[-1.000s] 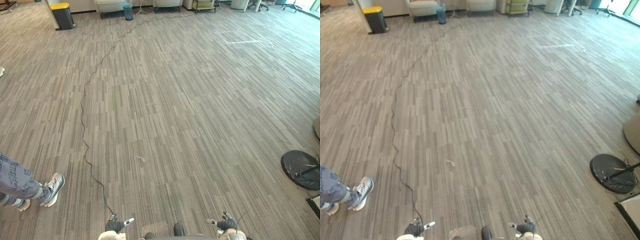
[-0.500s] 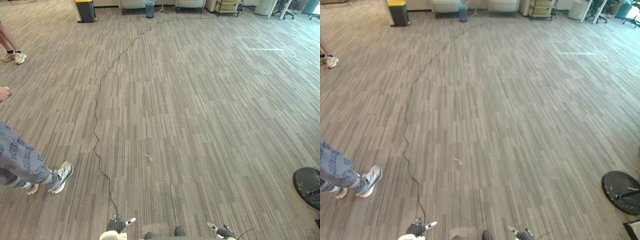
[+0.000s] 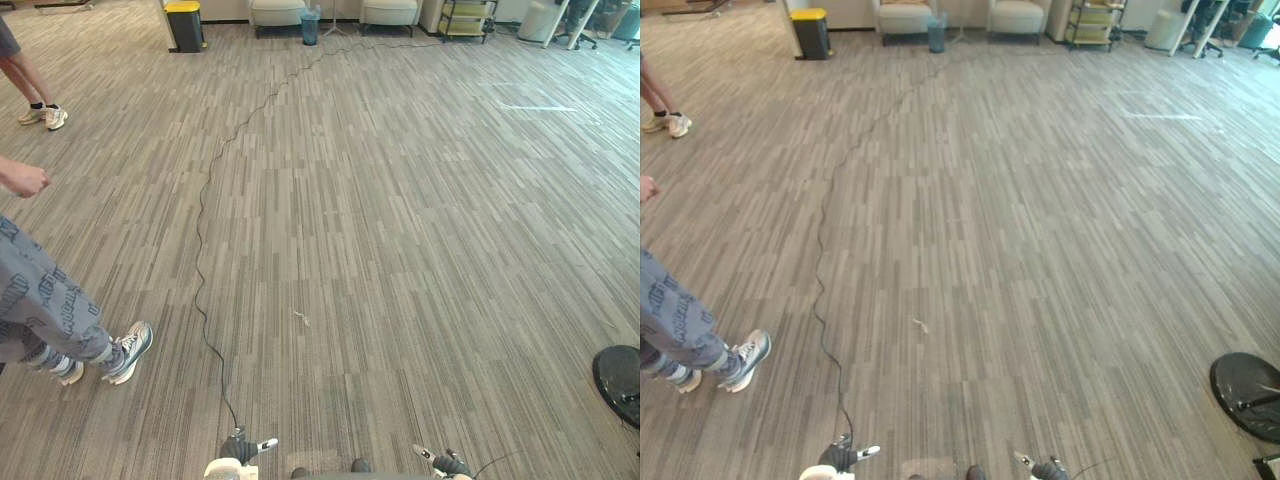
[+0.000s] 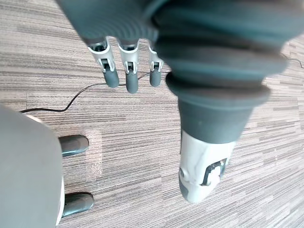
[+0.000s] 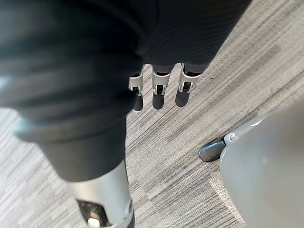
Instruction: Pick up cushions and gather them together orderly.
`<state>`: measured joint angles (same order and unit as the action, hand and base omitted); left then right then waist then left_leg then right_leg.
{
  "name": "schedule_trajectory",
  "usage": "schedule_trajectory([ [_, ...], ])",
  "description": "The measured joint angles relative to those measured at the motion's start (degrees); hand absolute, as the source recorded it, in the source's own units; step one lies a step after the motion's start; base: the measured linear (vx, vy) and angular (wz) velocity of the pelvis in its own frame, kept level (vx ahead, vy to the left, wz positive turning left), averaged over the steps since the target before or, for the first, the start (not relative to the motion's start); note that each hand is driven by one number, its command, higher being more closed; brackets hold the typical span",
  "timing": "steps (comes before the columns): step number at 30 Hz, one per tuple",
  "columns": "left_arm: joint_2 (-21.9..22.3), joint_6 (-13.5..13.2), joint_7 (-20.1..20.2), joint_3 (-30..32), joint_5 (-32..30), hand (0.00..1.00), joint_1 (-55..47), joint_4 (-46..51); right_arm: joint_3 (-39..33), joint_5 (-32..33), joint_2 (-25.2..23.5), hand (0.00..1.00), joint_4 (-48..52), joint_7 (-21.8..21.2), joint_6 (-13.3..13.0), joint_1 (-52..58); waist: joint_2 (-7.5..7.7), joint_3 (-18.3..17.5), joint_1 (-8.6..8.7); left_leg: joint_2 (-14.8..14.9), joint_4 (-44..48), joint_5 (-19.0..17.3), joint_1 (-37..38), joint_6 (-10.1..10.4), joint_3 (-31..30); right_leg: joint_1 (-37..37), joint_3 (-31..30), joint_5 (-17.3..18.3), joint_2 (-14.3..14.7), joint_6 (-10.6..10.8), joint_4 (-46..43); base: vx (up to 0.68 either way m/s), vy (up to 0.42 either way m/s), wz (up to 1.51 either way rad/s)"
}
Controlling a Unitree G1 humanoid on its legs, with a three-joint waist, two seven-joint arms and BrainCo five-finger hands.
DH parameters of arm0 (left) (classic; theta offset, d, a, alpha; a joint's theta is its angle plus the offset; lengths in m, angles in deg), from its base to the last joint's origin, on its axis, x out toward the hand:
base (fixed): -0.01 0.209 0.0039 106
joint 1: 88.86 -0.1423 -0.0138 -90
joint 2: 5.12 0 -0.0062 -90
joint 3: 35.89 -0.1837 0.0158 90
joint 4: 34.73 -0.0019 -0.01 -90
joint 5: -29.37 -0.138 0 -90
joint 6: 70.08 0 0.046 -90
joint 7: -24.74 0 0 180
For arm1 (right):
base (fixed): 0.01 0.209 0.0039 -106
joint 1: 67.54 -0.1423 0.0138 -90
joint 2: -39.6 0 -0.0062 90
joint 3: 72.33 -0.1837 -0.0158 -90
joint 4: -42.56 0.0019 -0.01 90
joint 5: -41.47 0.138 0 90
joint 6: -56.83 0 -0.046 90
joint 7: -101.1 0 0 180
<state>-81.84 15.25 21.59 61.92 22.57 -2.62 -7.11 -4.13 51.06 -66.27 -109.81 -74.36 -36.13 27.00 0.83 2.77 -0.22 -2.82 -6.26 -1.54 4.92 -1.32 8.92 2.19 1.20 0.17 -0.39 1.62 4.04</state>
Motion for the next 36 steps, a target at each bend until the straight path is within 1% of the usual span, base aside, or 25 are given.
schedule_trajectory([
  [10,-0.6,0.1,0.0,-1.1,0.0,0.00,0.3,-0.2,0.7,-0.7,0.1,0.00,0.0,0.1,0.0,-0.2,0.02,0.0,0.20,0.2,0.3,-0.1,0.0,0.1,0.2,-0.1,-0.3,0.0,0.2,-0.1,0.0,0.00,-0.004,-0.01],
  [15,-0.6,0.1,0.0,-1.1,0.1,0.00,0.4,-0.1,1.7,-0.8,0.4,0.00,0.2,0.1,0.0,-0.2,0.00,0.4,0.17,0.6,0.3,-1.0,0.1,1.0,1.6,-0.7,-1.5,1.1,0.6,-0.8,-1.5,-0.02,-0.024,-0.15],
  [18,-0.6,0.1,0.0,-0.7,0.2,0.00,0.5,0.1,1.6,-0.9,0.3,0.00,0.6,0.2,0.0,-0.5,-0.10,1.1,0.18,1.0,0.3,-1.2,0.1,1.3,2.4,-3.1,-1.9,3.4,1.1,-1.1,-6.0,0.04,-0.032,-0.10],
  [19,-0.3,0.2,0.0,0.3,0.2,0.00,0.4,0.6,1.6,-0.9,0.2,0.00,0.8,0.2,0.0,-0.7,0.03,1.5,0.16,1.2,0.4,-1.4,0.1,1.7,2.7,-4.8,-2.0,5.7,1.2,-1.4,-9.9,0.09,-0.049,-0.06],
  [20,-0.3,0.3,0.0,0.7,0.2,0.00,0.3,0.8,1.6,-0.9,0.1,0.00,0.9,0.2,0.0,-0.7,0.02,1.7,0.16,1.2,0.4,-1.5,0.2,1.8,2.7,-5.5,-2.0,6.5,1.2,-1.5,-11.3,0.11,-0.070,-0.03],
  [21,-0.1,0.4,0.0,2.3,0.3,0.00,0.3,1.1,1.5,-0.9,-0.1,0.00,1.2,0.3,-0.1,-0.8,0.46,2.0,0.13,1.2,1.5,-2.4,0.1,2.3,2.9,-6.8,-2.1,8.6,1.1,-1.8,-14.8,0.10,-0.064,0.00],
  [22,0.1,0.4,0.0,3.2,0.3,0.00,0.4,1.6,1.6,-0.9,-0.3,0.00,1.7,0.3,-0.1,-0.8,0.86,2.6,0.07,1.2,4.0,-3.8,-0.2,2.5,3.1,-7.2,-2.2,9.9,0.8,-2.0,-17.0,0.11,-0.096,0.00],
  [23,0.4,0.4,0.0,5.2,0.4,0.00,0.3,2.8,1.6,-0.9,-0.6,0.00,2.9,0.4,-0.1,-0.5,1.28,3.9,-0.17,1.5,9.8,-7.0,-2.1,2.8,3.4,-7.3,-2.3,11.9,0.4,-2.3,-19.8,0.07,-0.121,0.06],
  [24,1.1,0.4,0.0,7.1,0.5,0.00,0.3,3.9,1.6,-0.9,-0.7,0.00,3.6,0.3,-0.4,-0.3,1.03,4.5,-0.22,2.7,18.4,-11.0,-5.2,3.1,4.7,-7.6,-2.0,13.8,0.4,-2.6,-22.1,0.04,-0.124,0.17],
  [25,1.8,0.4,0.0,8.8,0.6,0.00,0.4,5.1,1.8,-0.8,-0.6,0.00,5.1,0.4,-0.5,0.2,0.46,4.9,-0.25,5.1,30.9,-14.2,-10.2,2.9,6.9,-8.3,-1.3,15.8,0.5,-3.2,-24.7,0.04,-0.121,0.28],
  [26,2.2,0.4,0.0,9.6,1.2,0.00,0.3,6.2,1.9,-0.7,-0.7,0.00,5.4,0.4,-0.6,0.3,0.48,5.5,-0.26,7.3,41.8,-14.5,-15.1,2.5,8.3,-8.1,-0.7,17.4,0.5,-3.9,-25.9,0.05,-0.079,0.26],
  [27,2.2,0.4,0.0,9.9,1.4,0.00,0.3,6.7,2.0,-0.7,-0.5,0.00,5.3,0.4,-0.5,0.3,0.33,5.5,-0.38,8.5,45.9,-14.9,-17.3,1.8,8.7,-7.9,-0.5,17.9,0.6,-4.2,-26.1,0.15,-0.083,0.30],
  [28,3.0,0.4,-0.1,10.3,2.4,0.00,0.3,7.6,2.7,-0.6,0.1,0.00,5.4,0.6,-0.5,0.0,-0.62,5.6,-0.58,11.3,51.5,-15.7,-20.7,2.0,9.5,-6.8,0.4,19.6,0.8,-5.0,-26.4,0.16,-0.049,0.30],
  [29,3.2,0.4,-0.1,10.3,2.6,0.00,0.2,7.9,3.1,-0.7,0.3,0.00,5.5,0.8,-0.5,-0.1,-0.90,5.6,-0.59,12.4,51.7,-16.1,-21.8,2.7,9.6,-5.9,0.5,20.4,0.7,-4.8,-26.4,0.24,-0.031,0.35],
  [31,3.4,0.3,-0.1,10.3,3.7,0.00,-0.2,9.1,4.9,-0.7,0.6,0.00,5.5,0.9,-0.5,-0.1,-1.05,5.6,-0.99,13.3,48.6,-16.1,-23.3,3.0,10.4,-3.6,0.4,21.9,0.2,-4.4,-25.4,0.29,0.044,0.14],
  [32,3.5,0.1,-0.1,10.2,4.1,0.00,-0.2,9.7,5.4,-0.7,0.6,0.00,5.5,1.1,-0.5,-0.2,-0.92,5.6,-1.43,13.3,45.0,-15.8,-24.5,3.3,11.2,-1.9,0.1,22.5,-0.6,-4.0,-23.8,0.45,0.149,-0.11],
  [33,3.6,0.0,-0.1,10.2,4.8,0.00,-0.2,10.1,6.3,-0.7,0.8,0.00,5.6,1.1,-0.5,-0.3,-0.68,5.4,-2.17,12.8,40.4,-14.6,-26.2,4.2,12.1,-0.6,-0.5,22.9,-1.8,-3.4,-21.8,0.49,0.178,-0.17],
  [34,3.9,-0.1,-0.1,10.1,4.8,0.00,-0.2,10.3,6.3,-0.7,0.7,0.00,5.6,1.1,-0.5,-0.5,-0.65,5.4,-2.41,12.5,38.3,-13.6,-26.9,4.2,12.6,0.0,-0.9,22.9,-2.2,-3.3,-20.8,0.59,0.280,-0.50],
  [35,4.0,-0.3,-0.1,9.6,4.9,0.00,-0.5,11.3,6.3,-0.7,0.2,0.00,5.6,1.1,-0.5,-1.0,0.09,5.0,-3.69,10.6,31.4,-7.1,-28.9,3.4,12.5,1.8,-2.3,23.5,-4.6,-2.1,-17.7,0.42,0.210,-0.48],
  [36,3.9,-0.3,-0.1,9.5,4.9,0.00,-0.5,11.3,6.3,-0.7,0.0,0.00,5.6,1.1,-0.5,-1.0,0.44,4.8,-3.91,10.1,30.9,-5.5,-28.8,3.1,12.5,2.3,-2.7,23.5,-5.2,-1.8,-17.0,0.58,0.290,-0.59],
])
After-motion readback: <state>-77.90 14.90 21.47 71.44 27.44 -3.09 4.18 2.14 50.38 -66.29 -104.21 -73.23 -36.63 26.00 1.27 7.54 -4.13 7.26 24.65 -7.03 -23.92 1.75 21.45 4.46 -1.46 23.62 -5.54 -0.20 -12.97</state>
